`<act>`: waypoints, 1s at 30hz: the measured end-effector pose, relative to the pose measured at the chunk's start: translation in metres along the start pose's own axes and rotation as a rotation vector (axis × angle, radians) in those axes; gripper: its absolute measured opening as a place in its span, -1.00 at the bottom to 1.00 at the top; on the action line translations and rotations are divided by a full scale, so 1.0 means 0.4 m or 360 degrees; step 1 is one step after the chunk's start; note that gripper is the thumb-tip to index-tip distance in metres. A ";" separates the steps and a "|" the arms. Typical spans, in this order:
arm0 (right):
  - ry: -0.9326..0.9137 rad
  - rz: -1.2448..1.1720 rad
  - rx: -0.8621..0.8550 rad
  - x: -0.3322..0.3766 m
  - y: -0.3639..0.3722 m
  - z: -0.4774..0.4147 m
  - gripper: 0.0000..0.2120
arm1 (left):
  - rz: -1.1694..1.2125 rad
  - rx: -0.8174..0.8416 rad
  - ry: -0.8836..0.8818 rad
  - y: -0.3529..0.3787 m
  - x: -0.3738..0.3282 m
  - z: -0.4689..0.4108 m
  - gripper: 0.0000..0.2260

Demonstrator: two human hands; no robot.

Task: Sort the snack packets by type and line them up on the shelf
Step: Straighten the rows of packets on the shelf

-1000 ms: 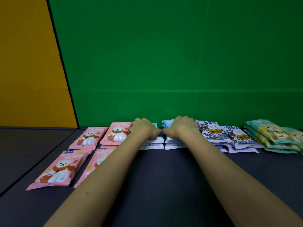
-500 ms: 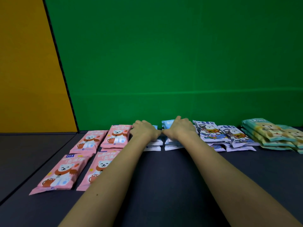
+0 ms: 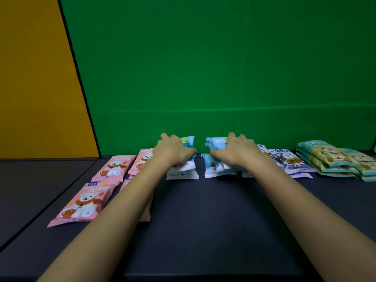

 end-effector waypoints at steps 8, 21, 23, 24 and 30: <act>-0.0170 0.0121 0.0205 0.009 0.059 0.198 -0.28 | -0.0360 0.0281 0.0164 0.046 0.013 0.208 -0.42; -0.0449 -0.0167 0.0359 -0.016 0.127 0.248 -0.21 | -0.0206 0.0561 0.0384 0.121 0.071 0.276 -0.42; -0.0445 -0.0188 0.0347 -0.017 0.132 0.252 -0.22 | -0.0206 0.0596 0.0376 0.137 0.080 0.288 -0.42; -0.0435 -0.0175 0.0339 -0.015 0.133 0.251 -0.21 | -0.0203 0.0575 0.0369 0.142 0.080 0.289 -0.43; -0.0422 -0.0068 0.0280 -0.001 0.130 0.248 -0.21 | -0.0254 0.0522 0.0328 0.148 0.074 0.271 -0.43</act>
Point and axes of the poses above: each hand's wrist, its own z-axis away from the middle knuckle, its own y-axis out of the palm, x = y × z, the point moved 7 cm from there along -z, towards the middle knuckle, and after that the axes turned 11 degrees about z, right-handed, at the moved point
